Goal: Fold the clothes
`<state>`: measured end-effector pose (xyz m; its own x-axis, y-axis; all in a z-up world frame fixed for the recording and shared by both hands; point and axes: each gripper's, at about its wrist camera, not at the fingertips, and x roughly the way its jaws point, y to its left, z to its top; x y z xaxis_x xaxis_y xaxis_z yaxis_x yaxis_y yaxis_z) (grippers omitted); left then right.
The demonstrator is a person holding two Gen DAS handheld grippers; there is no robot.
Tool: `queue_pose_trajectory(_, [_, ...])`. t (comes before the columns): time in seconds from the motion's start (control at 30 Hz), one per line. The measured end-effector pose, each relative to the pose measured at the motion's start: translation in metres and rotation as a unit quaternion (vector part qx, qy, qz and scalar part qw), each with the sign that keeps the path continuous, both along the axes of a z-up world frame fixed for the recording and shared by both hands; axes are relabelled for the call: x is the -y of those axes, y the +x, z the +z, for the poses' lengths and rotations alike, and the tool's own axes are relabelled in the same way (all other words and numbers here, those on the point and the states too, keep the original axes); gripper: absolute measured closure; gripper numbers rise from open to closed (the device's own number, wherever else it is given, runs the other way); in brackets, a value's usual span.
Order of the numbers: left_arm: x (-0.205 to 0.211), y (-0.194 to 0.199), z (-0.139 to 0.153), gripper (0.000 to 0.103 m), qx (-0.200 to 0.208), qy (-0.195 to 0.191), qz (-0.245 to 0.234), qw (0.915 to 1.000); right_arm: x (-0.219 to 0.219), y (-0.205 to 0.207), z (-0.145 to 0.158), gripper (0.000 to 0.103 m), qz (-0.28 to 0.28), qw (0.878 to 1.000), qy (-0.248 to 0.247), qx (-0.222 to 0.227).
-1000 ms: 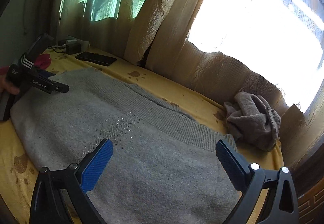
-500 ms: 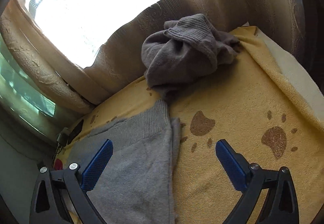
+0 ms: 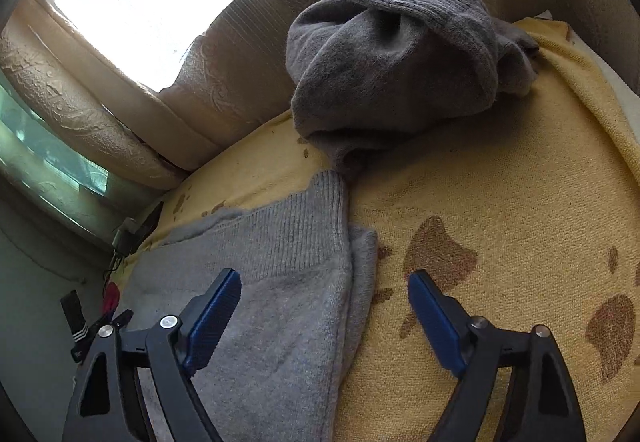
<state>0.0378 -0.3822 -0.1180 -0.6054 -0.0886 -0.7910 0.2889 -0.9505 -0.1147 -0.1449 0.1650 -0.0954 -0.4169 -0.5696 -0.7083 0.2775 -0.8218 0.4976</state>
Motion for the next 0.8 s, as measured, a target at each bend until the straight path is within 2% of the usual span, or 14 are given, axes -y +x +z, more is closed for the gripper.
queue_pose_trajectory(0.07, [0.000,0.000,0.000,0.000,0.000,0.000,0.000,1.0000,0.003,0.001,-0.001,0.034,0.009,1.000,0.010,-0.006])
queue_pose_trajectory(0.47, [0.001,0.000,0.000,0.000,0.000,-0.001,0.000,1.0000,0.017,0.017,-0.002,0.038,0.090,0.995,0.000,-0.037])
queue_pose_trajectory(0.6, [0.000,0.000,0.000,0.000,0.000,0.000,0.000,1.0000,0.002,0.011,-0.003,0.038,0.074,0.992,-0.096,-0.020])
queue_pose_trajectory(0.67, [0.000,0.000,0.000,0.000,0.000,0.000,0.000,1.0000,-0.005,0.009,-0.001,0.038,0.060,0.992,-0.110,-0.020])
queue_pose_trajectory(0.8, [-0.001,0.000,0.000,0.000,0.000,0.000,0.000,1.0000,0.009,0.006,-0.005,0.038,0.054,0.998,-0.017,-0.019])
